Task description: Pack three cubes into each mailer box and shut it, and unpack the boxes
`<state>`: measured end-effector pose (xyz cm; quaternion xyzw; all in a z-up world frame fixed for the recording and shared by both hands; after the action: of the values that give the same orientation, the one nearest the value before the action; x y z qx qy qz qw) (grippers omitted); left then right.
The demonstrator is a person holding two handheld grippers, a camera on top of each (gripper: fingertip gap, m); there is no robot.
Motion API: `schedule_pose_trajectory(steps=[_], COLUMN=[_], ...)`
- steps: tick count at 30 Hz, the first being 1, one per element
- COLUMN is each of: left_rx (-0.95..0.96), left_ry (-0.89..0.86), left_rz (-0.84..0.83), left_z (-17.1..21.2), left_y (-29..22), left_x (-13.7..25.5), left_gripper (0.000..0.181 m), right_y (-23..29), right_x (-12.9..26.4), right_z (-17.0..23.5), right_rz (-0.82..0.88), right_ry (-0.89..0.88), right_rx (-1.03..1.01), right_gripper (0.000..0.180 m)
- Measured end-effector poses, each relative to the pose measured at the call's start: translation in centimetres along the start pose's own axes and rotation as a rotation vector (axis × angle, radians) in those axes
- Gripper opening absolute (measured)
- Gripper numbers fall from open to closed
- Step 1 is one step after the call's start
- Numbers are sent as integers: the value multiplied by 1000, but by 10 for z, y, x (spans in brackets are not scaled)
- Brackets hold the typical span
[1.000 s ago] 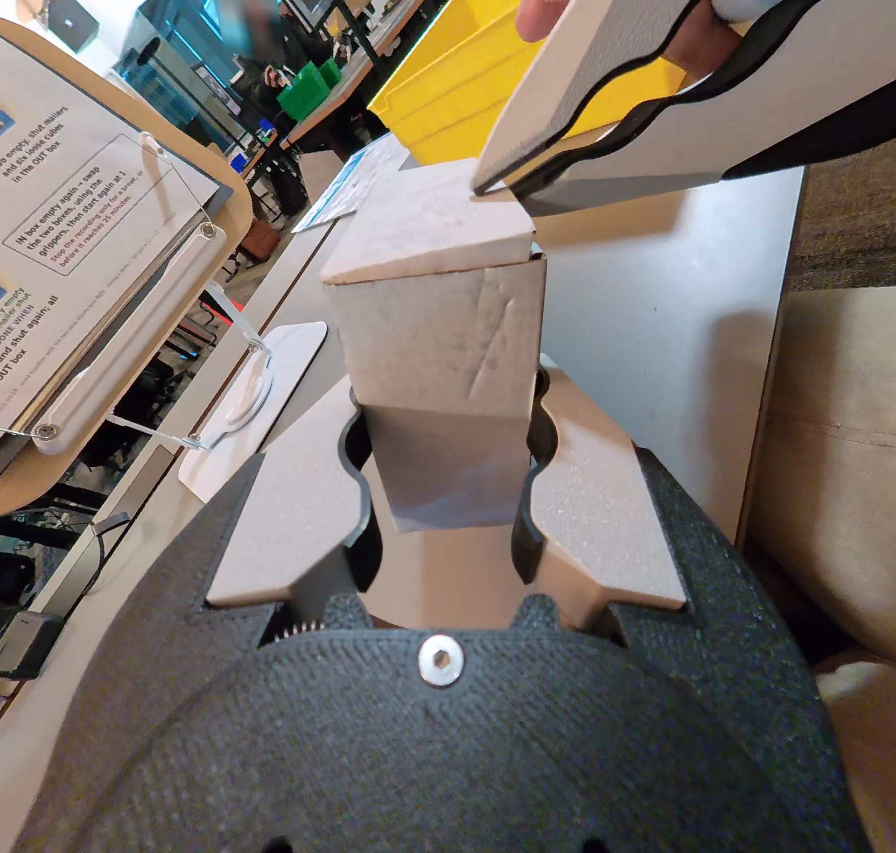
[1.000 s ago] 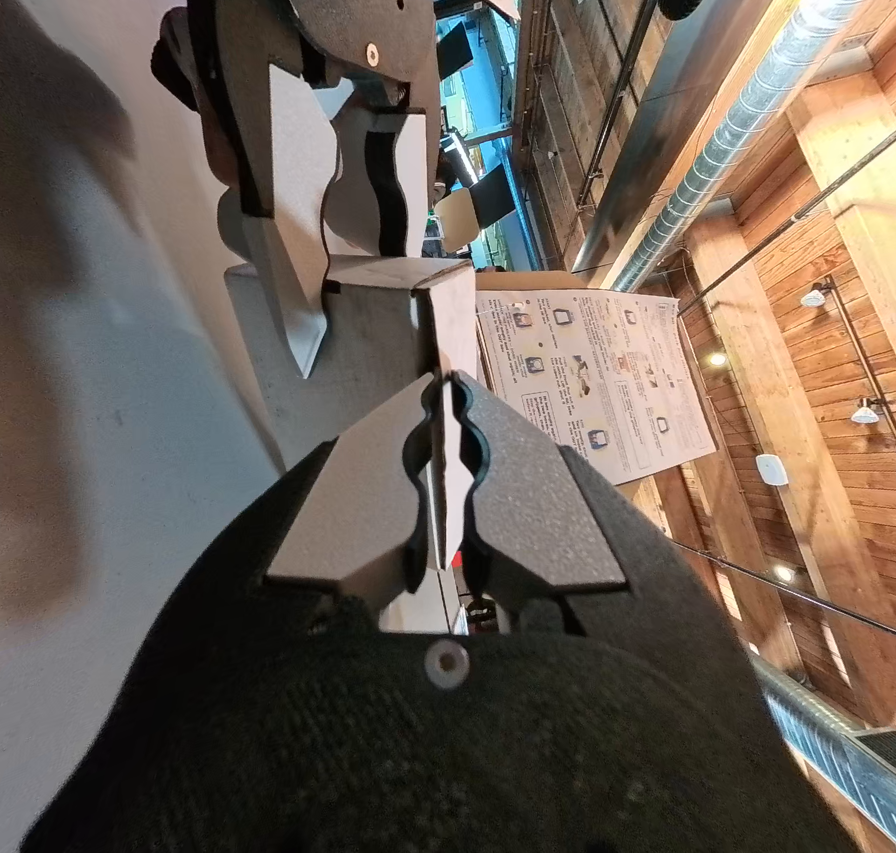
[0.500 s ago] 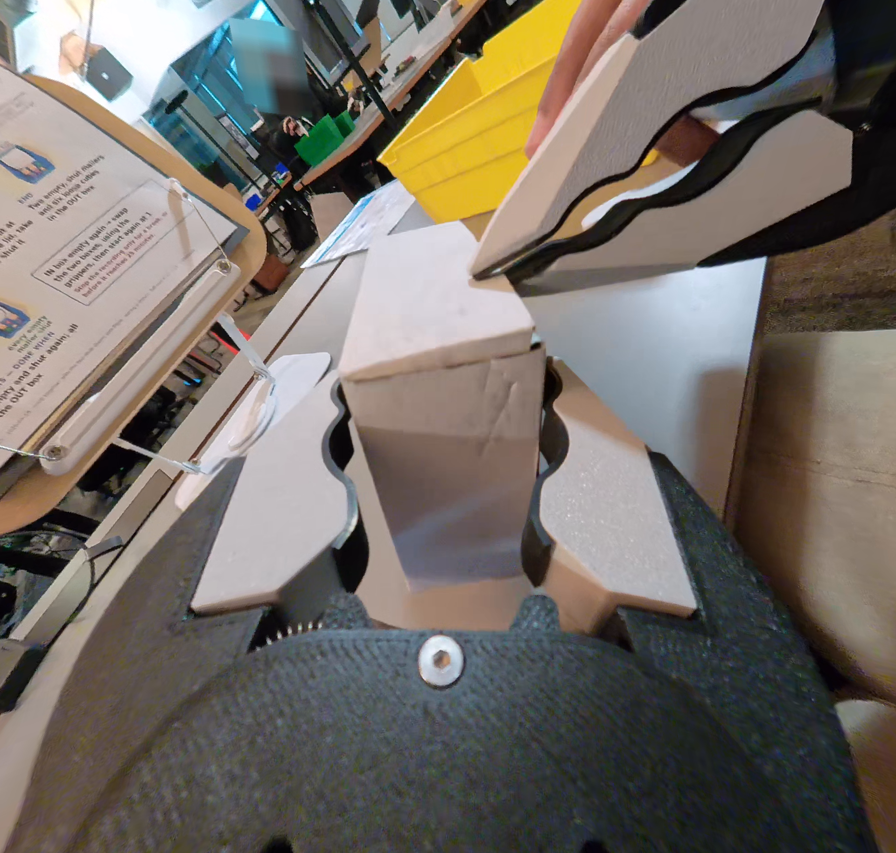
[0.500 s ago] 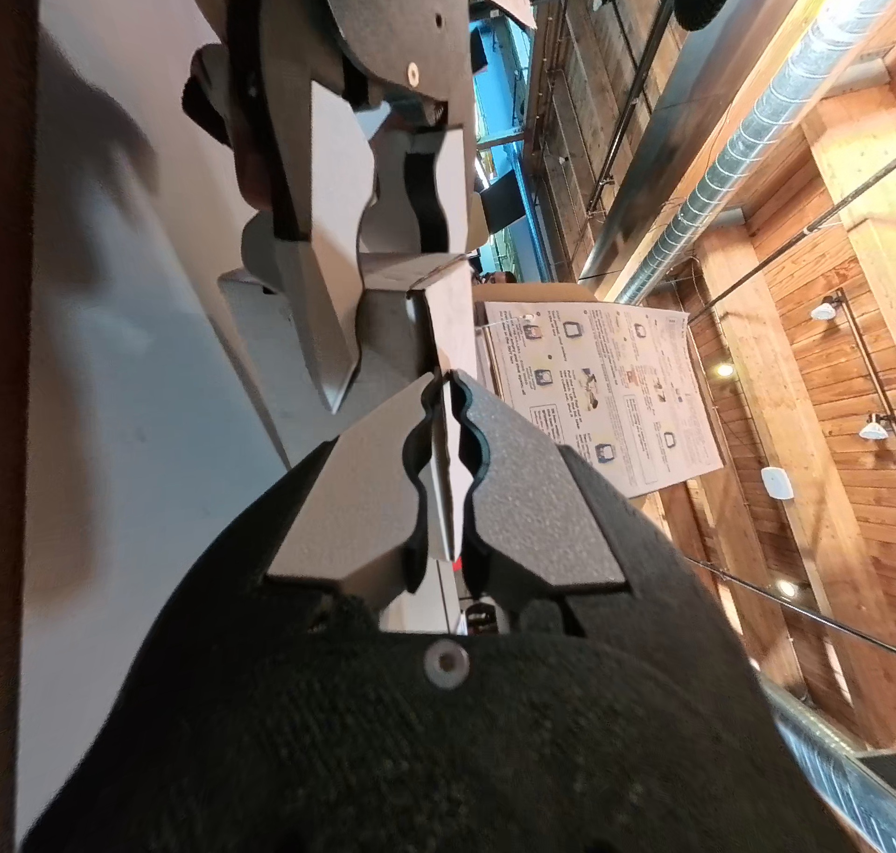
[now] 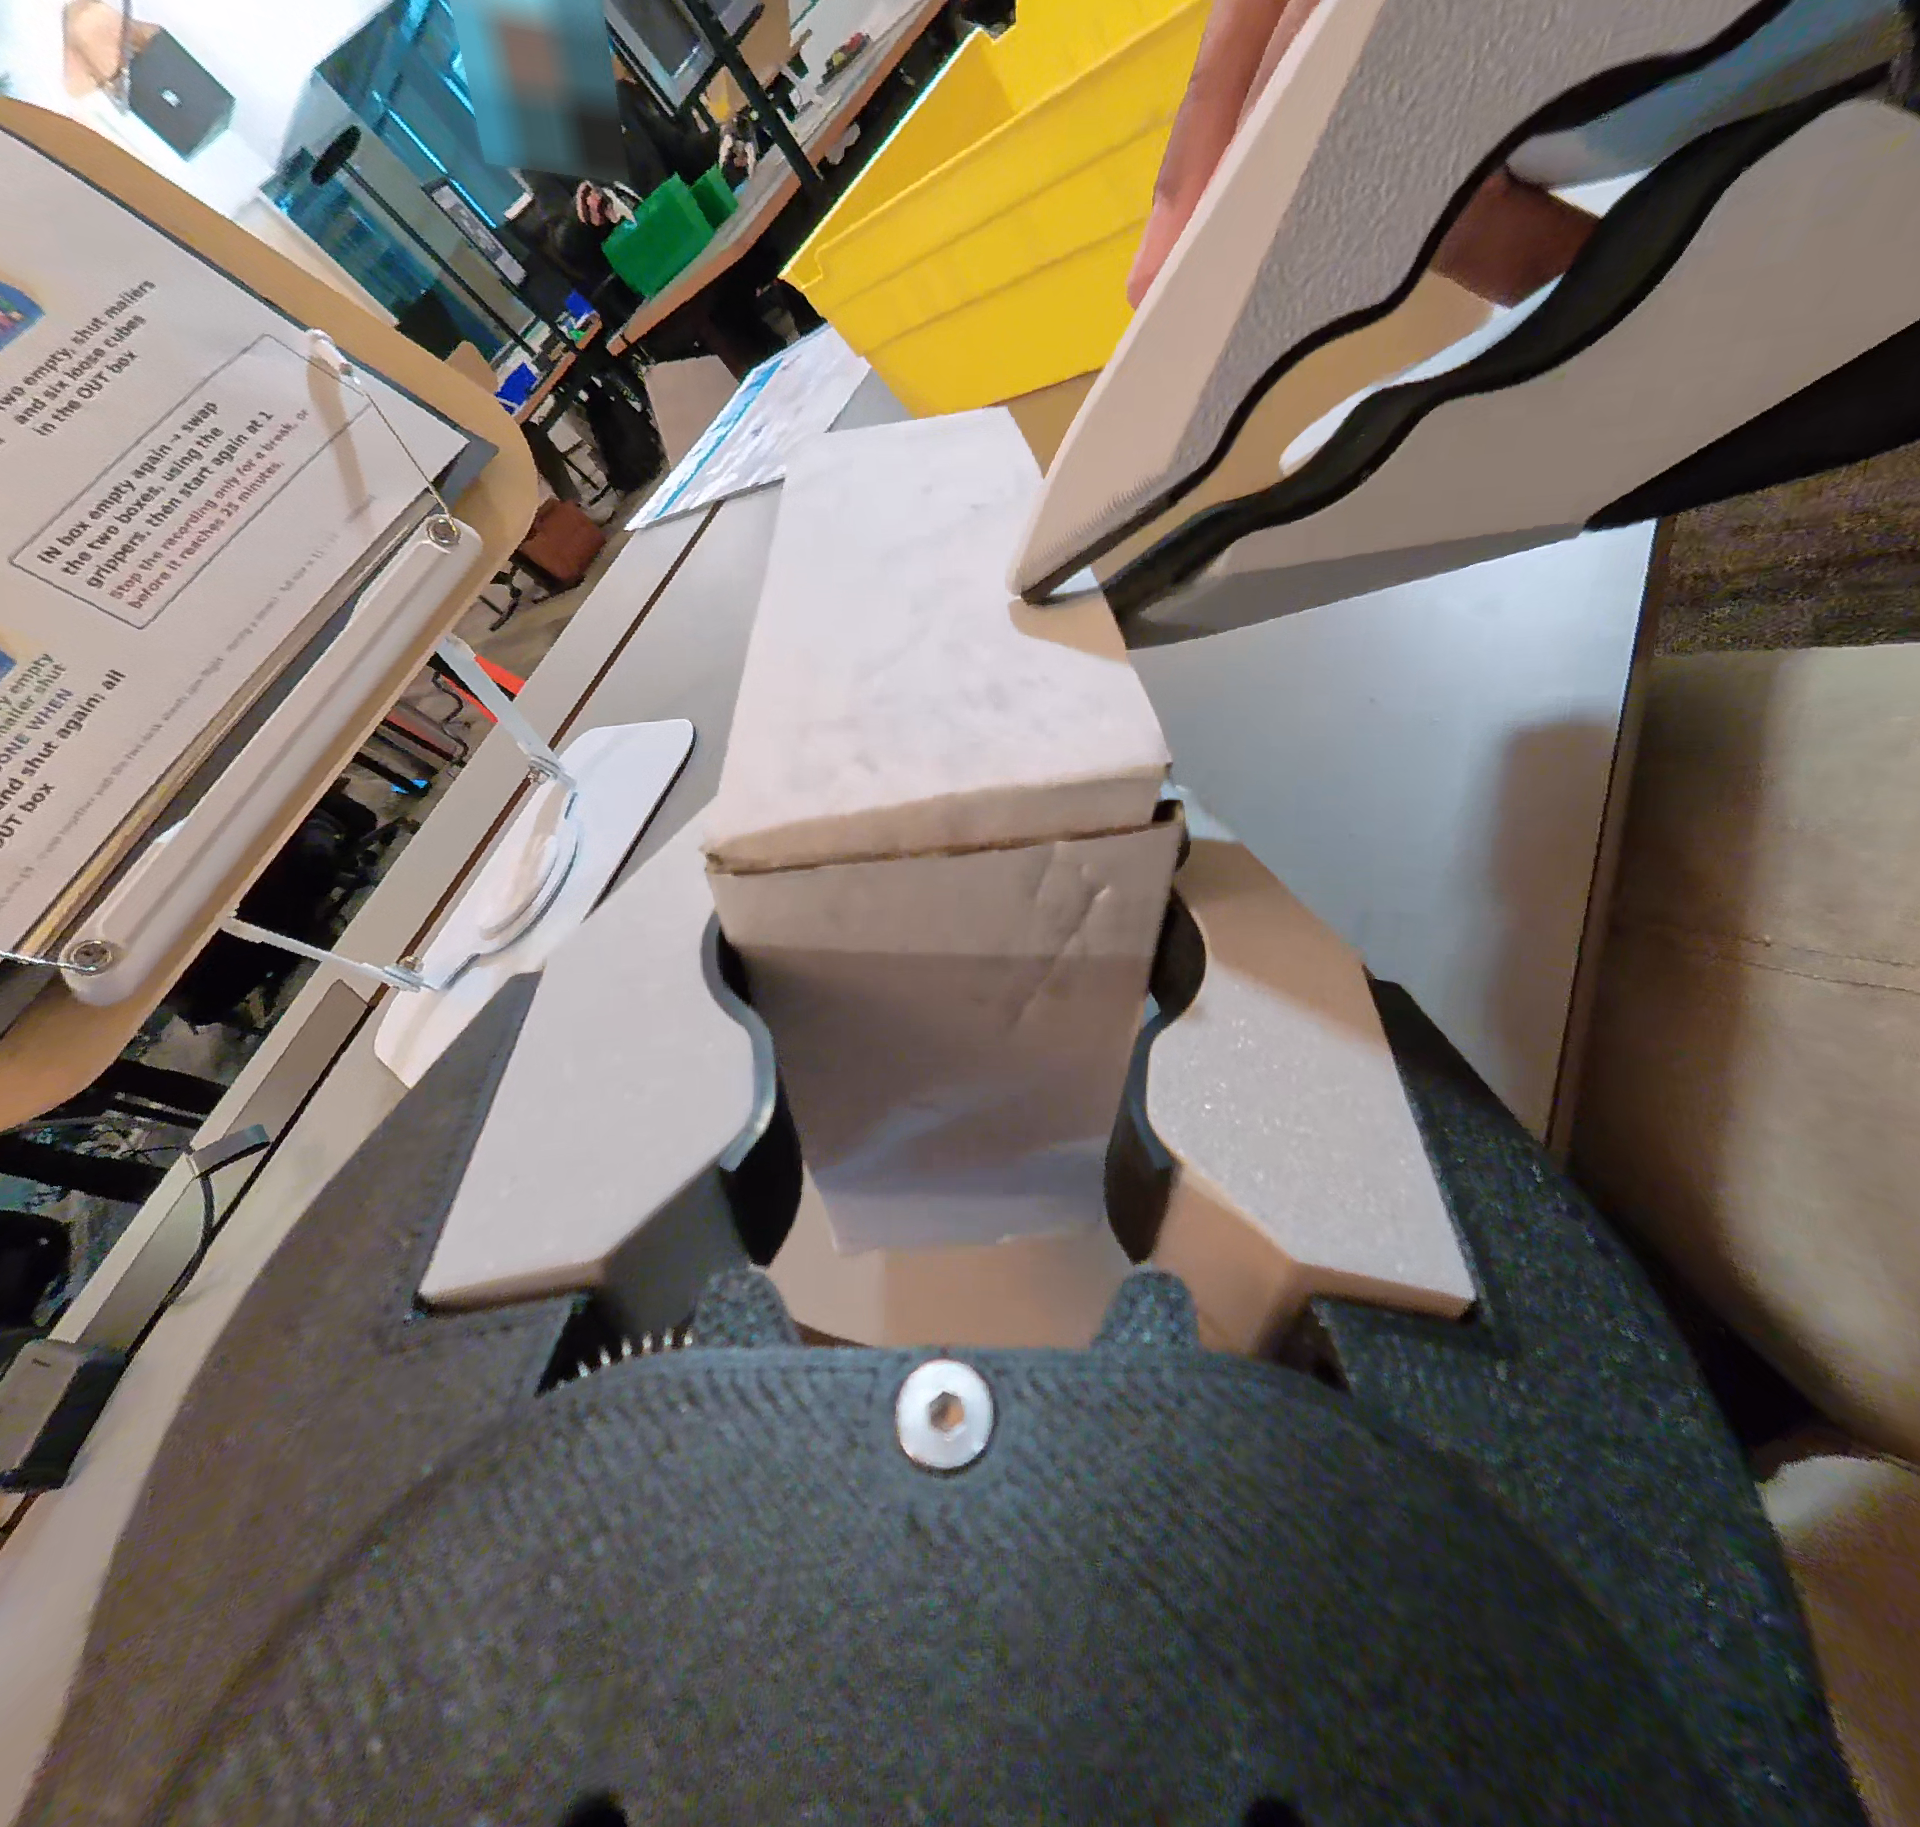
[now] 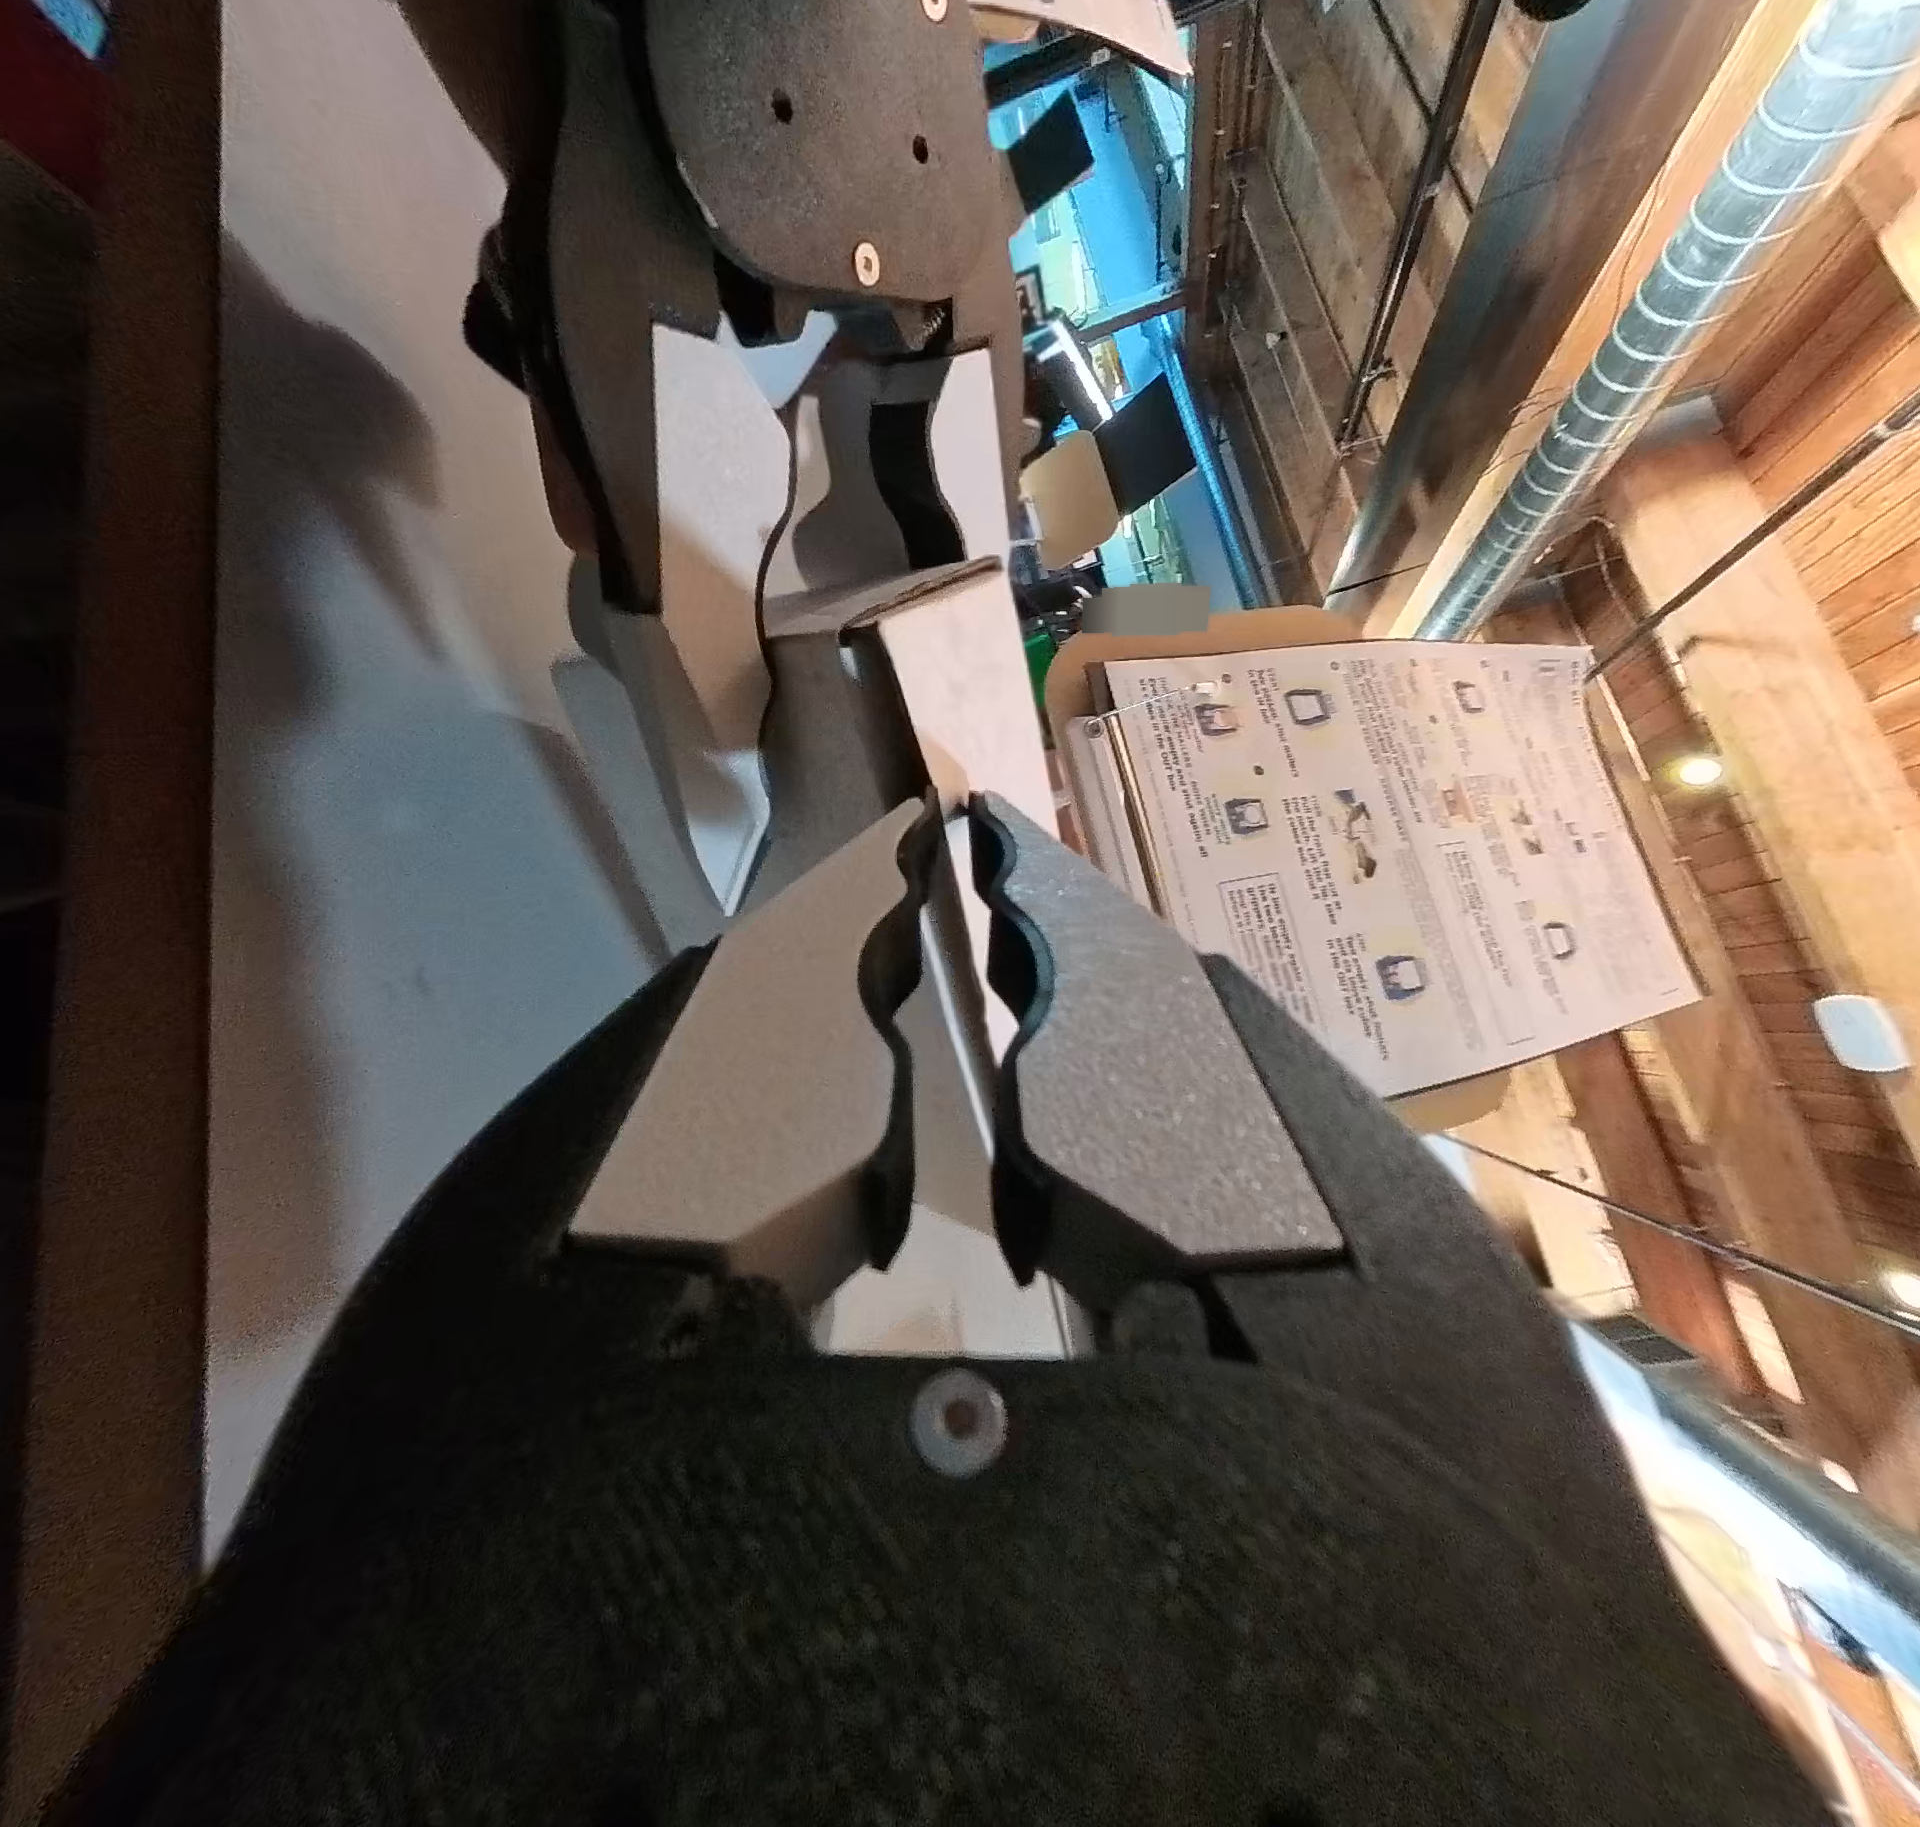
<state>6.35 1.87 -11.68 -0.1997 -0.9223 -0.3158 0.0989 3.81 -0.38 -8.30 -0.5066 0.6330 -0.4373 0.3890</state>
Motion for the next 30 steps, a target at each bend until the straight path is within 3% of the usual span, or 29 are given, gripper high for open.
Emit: schedule_pose_trajectory(steps=[6,10,30], left_rx=[30,-132,-194], left_ry=[12,68,90], left_rz=[22,-1,6], left_z=[3,13,18], left_y=[-2,-10,-10], left_x=[-2,-6,-4], left_gripper=[70,69,71], right_y=[-9,-31,-26], right_x=[1,4,8], right_z=[-3,-14,-19], right_rz=[4,89,72], right_ry=[-7,-55,-67], right_rx=[-94,-183,-110], right_gripper=[2,6,5])
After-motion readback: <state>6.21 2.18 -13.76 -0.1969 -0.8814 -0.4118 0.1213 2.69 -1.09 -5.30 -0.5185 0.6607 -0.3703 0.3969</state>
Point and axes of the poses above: each gripper's, where its closed fingertips meet, x back along the fingers, z out of its underside, y = z × x across the jaws, the point moved 1 cm from there along x, back along the fingers, and after that the axes turned 4 degrees about z, right-handed, at the moved point
